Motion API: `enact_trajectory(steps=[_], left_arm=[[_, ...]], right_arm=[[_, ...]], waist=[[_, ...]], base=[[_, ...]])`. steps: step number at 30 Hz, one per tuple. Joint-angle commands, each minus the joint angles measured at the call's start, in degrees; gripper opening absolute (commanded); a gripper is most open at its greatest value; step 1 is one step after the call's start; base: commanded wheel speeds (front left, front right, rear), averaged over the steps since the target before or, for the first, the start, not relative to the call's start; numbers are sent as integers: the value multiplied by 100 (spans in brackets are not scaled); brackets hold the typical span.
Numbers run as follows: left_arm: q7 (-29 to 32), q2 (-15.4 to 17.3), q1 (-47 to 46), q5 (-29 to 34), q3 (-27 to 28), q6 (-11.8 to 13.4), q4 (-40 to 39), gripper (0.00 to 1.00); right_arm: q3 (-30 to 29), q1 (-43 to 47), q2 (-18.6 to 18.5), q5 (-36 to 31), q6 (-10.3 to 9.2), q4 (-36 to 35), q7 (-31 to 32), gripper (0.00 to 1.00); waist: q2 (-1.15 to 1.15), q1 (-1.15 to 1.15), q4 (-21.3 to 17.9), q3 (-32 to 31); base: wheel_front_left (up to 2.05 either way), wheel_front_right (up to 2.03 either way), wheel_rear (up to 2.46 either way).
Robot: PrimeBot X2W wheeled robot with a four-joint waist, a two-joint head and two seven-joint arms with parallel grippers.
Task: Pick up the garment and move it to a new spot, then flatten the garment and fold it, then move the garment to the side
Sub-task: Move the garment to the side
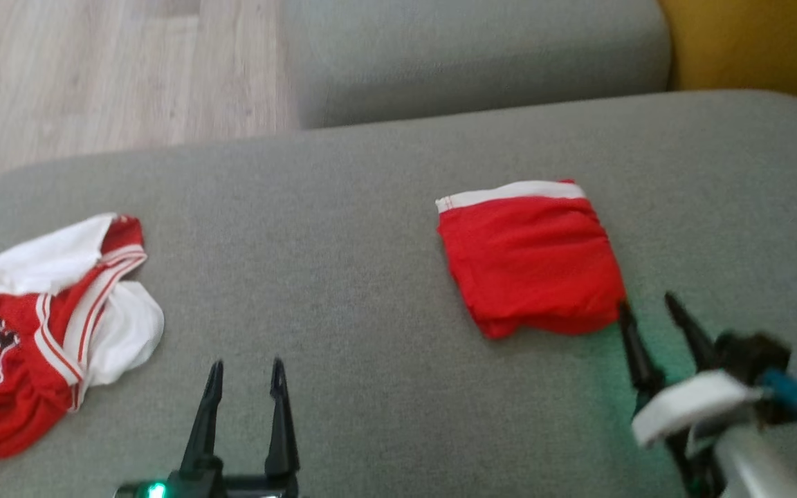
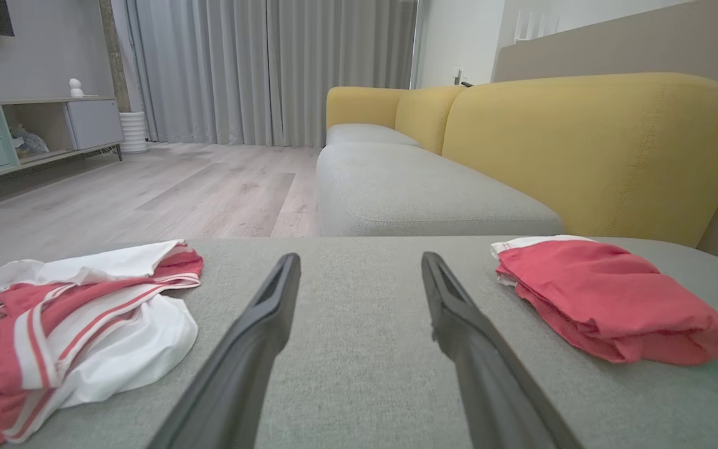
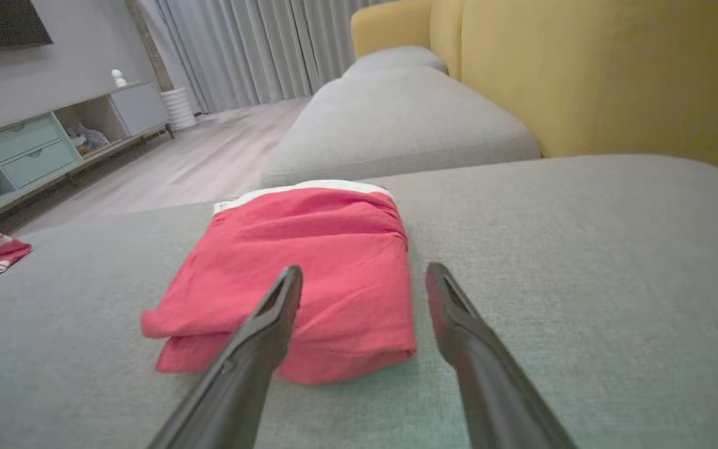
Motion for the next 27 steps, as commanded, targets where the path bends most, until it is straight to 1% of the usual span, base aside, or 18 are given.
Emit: enact_trajectory(steps=[1,6,9,11,12,15,16,19,22,24,27], left_arm=[[-30,-20,-339,48,95,38,-257,100],[-30,-20,-599,122,3,-28,-292,100],[-30,-20,-734,152,-37,-48,-266,100],[-30,-20,-797,153,-62,-47,-244,100],[-30,-20,-797,153,-62,-47,-244,100],[-30,-20,-848,141,-97,-40,-218,100],[-30,-20,-860,138,-114,-22,-211,100],[-30,-20,-873,121,-113,32,-236,100],[-30,-20,-915,100,-129,40,-277,100],[-30,-20,-979,109,-148,33,-310,100],[-30,-20,-1148,148,-171,26,-368,100]], right_arm=[[143,-532,-174,288,-4,46,137,100],[391,-1536,-611,860,-4,686,755,100],[574,-1950,-782,1217,-4,1109,1071,100],[766,-2120,-865,1393,-4,1370,1265,100],[766,-2120,-865,1393,-4,1370,1265,100],[1152,-2210,-870,1714,-4,1659,1579,100],[1388,-2229,-888,1942,-4,1725,1669,1],[1618,-2333,-977,2153,-4,1696,1442,0],[1840,-2524,-1125,2272,-4,1624,1264,0],[1947,-2690,-1307,2296,-4,1588,1193,0],[1999,-2952,-1700,2294,-4,1582,1115,0]], waist=[[0,0,78,241],[0,0,190,671],[0,0,289,824],[0,0,351,883],[0,0,351,883],[0,0,412,926],[0,0,421,944],[0,0,327,1028],[0,0,124,1193],[0,0,-30,1357],[0,0,-235,1682]], base=[[0,0,0],[0,0,0],[0,0,0],[0,0,0],[0,0,0],[0,0,0],[0,0,0],[0,0,0],[0,0,0],[0,0,0],[0,0,0]])
